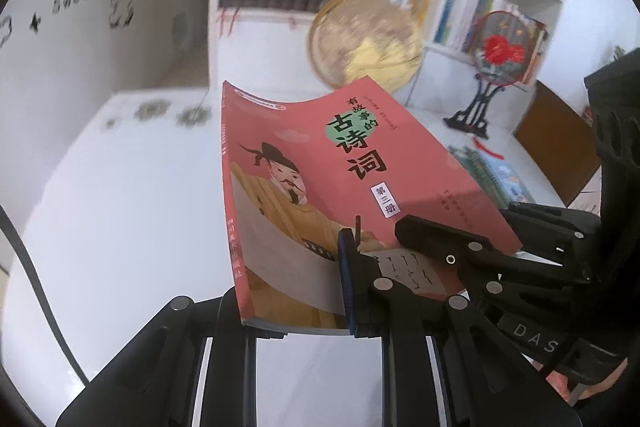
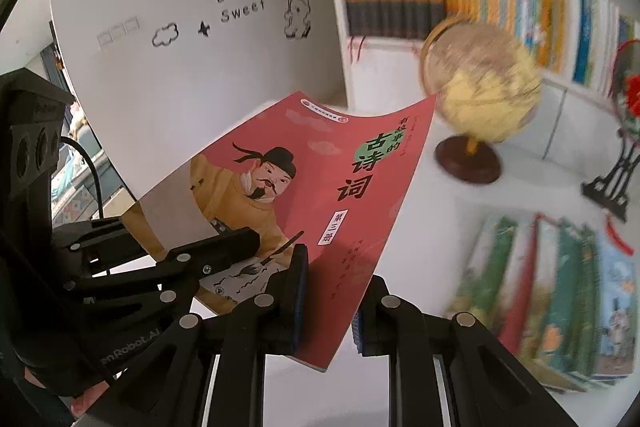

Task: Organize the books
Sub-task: 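Carry the red book beside the row, lower it flat, open the right tool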

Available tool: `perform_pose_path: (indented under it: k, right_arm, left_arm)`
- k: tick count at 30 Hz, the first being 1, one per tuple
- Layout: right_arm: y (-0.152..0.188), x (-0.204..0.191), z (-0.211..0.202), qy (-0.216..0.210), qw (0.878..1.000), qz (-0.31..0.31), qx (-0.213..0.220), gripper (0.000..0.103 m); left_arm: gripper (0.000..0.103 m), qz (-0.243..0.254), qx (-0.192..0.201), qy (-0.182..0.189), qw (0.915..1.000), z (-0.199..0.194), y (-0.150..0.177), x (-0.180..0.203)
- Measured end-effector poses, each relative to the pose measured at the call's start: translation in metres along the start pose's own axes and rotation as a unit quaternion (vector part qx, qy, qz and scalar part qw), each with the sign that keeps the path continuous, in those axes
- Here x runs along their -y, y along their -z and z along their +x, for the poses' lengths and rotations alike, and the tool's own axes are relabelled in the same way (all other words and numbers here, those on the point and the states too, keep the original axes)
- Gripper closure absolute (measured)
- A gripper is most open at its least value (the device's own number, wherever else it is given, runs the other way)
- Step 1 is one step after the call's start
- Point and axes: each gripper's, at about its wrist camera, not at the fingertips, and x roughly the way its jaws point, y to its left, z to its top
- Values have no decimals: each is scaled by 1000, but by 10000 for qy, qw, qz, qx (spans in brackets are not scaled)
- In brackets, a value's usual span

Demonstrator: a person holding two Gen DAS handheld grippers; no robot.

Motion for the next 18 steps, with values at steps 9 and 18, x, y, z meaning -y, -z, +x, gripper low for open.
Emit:
perform_pose_path:
  k: [9,18]
  right_arm:
    - [16,-4,72,135,9987,193,-445,86]
    - [26,10,107,154,9965,378,-728,85]
  left_arm:
    - [86,-243,-341,224,9989,50,23,-38]
    - [86,-349,-549,184,9977,75,34,-47]
